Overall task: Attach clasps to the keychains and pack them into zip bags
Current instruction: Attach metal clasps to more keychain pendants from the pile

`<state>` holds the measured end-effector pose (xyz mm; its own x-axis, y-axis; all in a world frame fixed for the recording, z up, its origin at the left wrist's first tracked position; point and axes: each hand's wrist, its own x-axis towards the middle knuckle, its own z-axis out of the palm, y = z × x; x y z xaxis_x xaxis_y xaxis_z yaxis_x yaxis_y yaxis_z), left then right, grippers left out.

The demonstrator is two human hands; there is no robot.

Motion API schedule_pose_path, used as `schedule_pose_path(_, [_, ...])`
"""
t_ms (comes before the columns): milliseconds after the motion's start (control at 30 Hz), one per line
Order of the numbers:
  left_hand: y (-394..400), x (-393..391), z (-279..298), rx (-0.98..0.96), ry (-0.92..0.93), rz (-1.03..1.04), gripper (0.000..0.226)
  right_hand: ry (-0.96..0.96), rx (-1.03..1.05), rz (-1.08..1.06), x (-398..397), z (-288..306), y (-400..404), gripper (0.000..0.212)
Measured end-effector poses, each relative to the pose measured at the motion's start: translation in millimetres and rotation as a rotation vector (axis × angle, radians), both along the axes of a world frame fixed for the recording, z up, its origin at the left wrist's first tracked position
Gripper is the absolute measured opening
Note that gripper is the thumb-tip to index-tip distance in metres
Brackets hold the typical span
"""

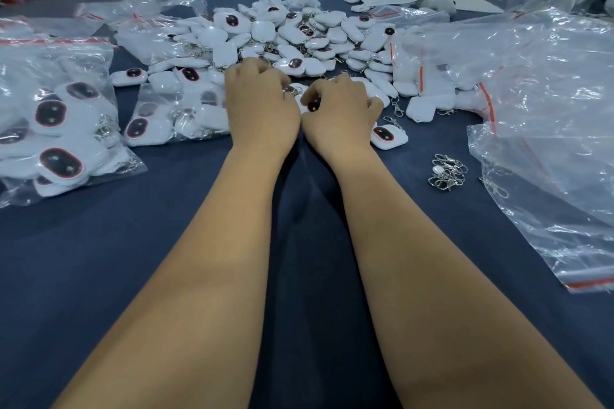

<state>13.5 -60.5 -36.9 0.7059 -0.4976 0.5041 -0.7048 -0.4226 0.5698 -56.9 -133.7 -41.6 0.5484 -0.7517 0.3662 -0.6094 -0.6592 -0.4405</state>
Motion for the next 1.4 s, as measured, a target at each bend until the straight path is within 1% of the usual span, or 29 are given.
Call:
schedule_pose_path(67, [-1,-6,3,-0.121,-0.021,-0.129,0.045,-0.006,0.006,-0.01,1,0,0,0.02])
schedule_pose_path(133, [-2,-11,5,-0.18,-0.018,-0.218,0.05,-0.03,-0.008,-0.004,1,-1,-1,0.018])
schedule_pose_path(200, [-3,-13,3,-0.19,0.073,-0.273,0.052,-0.108,0.013,0.006,0,-1,-3,0.02])
schedule_pose_path(300, [-4,-12,-2,-0.148,0.324,-0.331,0.057,-0.386,0.205,0.098,-1,0,-3,0.031])
schedule_pose_path(333, [-5,-11,-2,-0.141,0.38,-0.342,0.056,-0.465,0.243,0.131,-2,1,-2,0.036])
schedule_pose_path(400, [-5,-9,-2,-0.163,0.417,-0.34,0.046,-0.582,0.288,0.165,-3,2,1,0.044])
schedule_pose_path(467, [-6,-6,-1,-0.196,0.443,-0.305,0.036,-0.712,0.38,0.168,-2,5,2,0.049])
schedule_pose_path(533, [-6,-3,-2,-0.212,0.492,-0.279,0.034,-0.84,0.504,0.16,-1,8,1,0.05])
schedule_pose_path(600, [-5,-2,-2,-0.204,0.524,-0.294,0.038,-0.903,0.591,0.151,-1,9,0,0.046])
schedule_pose_path(667, [-5,-2,-1,-0.204,0.555,-0.308,0.034,-0.903,0.603,0.151,0,8,0,0.036])
schedule_pose_path(733, [-3,-3,0,-0.214,0.585,-0.291,0.024,-0.891,0.617,0.165,1,8,-1,0.026])
schedule_pose_path(800, [-3,-2,0,-0.228,0.61,-0.277,0.014,-0.882,0.676,0.182,2,9,-2,0.024])
schedule_pose_path(833, [-3,-2,0,-0.227,0.612,-0.272,0.013,-0.879,0.724,0.193,4,9,-2,0.025])
schedule_pose_path(967, [-2,0,-1,-0.225,0.63,-0.306,0.029,-0.854,0.926,0.228,7,8,-2,0.027])
schedule_pose_path(1067, [0,1,-1,-0.242,0.64,-0.352,0.044,-0.816,0.943,0.264,6,7,-1,0.026])
schedule_pose_path(1167, [-1,2,0,-0.236,0.623,-0.366,0.045,-0.764,0.901,0.269,7,4,-2,0.025])
schedule_pose_path(1267, [0,1,0,-0.242,0.646,-0.367,0.045,-0.748,0.883,0.273,7,4,-1,0.026])
schedule_pose_path(1400, [0,1,1,-0.245,0.686,-0.367,0.039,-0.743,0.861,0.286,6,5,1,0.029])
